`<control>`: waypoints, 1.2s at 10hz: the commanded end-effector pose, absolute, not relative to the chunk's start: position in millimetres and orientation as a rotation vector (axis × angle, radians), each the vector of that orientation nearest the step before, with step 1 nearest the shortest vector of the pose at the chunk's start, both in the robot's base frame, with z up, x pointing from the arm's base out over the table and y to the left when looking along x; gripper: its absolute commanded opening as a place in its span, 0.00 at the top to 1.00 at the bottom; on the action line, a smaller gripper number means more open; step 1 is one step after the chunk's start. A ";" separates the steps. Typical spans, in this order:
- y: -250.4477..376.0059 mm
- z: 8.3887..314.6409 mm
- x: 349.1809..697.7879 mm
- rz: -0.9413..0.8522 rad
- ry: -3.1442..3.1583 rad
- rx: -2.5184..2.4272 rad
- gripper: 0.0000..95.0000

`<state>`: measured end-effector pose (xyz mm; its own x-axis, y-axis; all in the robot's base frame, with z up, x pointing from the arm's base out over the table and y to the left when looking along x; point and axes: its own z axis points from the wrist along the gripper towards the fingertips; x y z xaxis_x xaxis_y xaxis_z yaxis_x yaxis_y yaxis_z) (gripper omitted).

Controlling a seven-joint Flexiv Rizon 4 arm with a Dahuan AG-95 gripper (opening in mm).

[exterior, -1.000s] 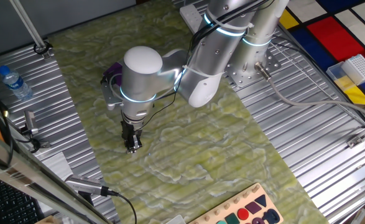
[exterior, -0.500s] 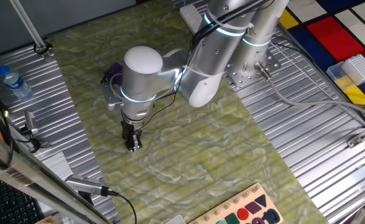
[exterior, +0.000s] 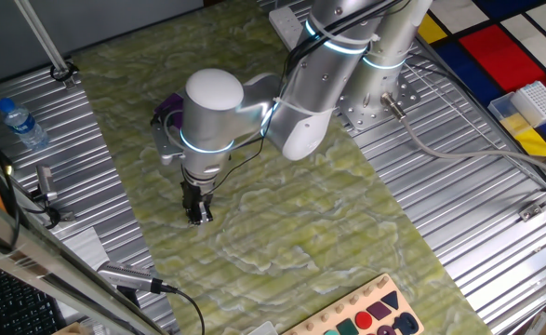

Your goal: Insert a small pipette tip into the holder for small pipette tips

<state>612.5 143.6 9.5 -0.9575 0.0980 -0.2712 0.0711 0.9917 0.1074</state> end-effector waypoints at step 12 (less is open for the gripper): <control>101.9 44.9 607.8 -0.044 2.905 -0.557 1.00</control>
